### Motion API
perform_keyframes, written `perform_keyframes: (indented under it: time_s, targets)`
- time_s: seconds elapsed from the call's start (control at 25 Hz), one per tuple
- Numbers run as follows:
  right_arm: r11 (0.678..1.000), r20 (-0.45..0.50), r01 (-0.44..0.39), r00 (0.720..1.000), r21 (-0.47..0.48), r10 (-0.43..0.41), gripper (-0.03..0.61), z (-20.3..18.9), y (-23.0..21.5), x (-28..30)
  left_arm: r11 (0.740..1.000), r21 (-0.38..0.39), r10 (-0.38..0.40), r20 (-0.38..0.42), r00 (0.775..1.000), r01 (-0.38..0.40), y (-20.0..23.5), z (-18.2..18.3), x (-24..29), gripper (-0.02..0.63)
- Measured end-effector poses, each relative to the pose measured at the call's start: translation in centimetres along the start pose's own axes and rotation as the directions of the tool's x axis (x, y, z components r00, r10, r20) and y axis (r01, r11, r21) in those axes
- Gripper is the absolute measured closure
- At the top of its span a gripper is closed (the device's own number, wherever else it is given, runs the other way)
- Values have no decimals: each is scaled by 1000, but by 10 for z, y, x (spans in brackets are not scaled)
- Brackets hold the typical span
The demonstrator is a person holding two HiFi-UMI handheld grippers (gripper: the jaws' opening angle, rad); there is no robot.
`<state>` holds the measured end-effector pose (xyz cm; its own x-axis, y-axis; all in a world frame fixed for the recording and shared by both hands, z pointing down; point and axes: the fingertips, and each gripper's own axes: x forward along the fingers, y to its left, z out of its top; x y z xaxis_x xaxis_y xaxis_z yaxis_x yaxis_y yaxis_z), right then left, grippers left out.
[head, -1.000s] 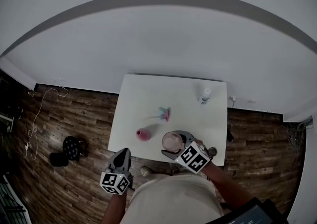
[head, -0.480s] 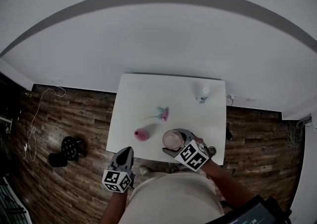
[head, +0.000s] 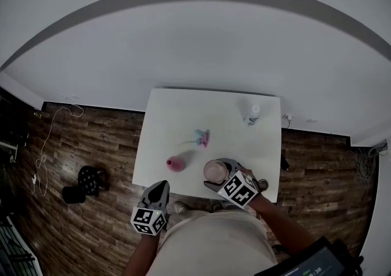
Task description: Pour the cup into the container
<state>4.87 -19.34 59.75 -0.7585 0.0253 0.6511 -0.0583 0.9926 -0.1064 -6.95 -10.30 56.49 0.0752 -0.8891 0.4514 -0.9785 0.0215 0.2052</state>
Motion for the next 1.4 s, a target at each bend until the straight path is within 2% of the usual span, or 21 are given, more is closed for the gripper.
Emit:
perform_keyframes:
  time_s: [0.88,1.4]
  targets:
    - [999,-24,-30,999,-20,29,209,-31,-4,26,999,23,32,-69,997,-31,-8,-33,12,601]
    - [998,-68,-37,997,-43,34,209,-68,-8,43,999,16,32,-120,992,-30,-18,-53,23,601]
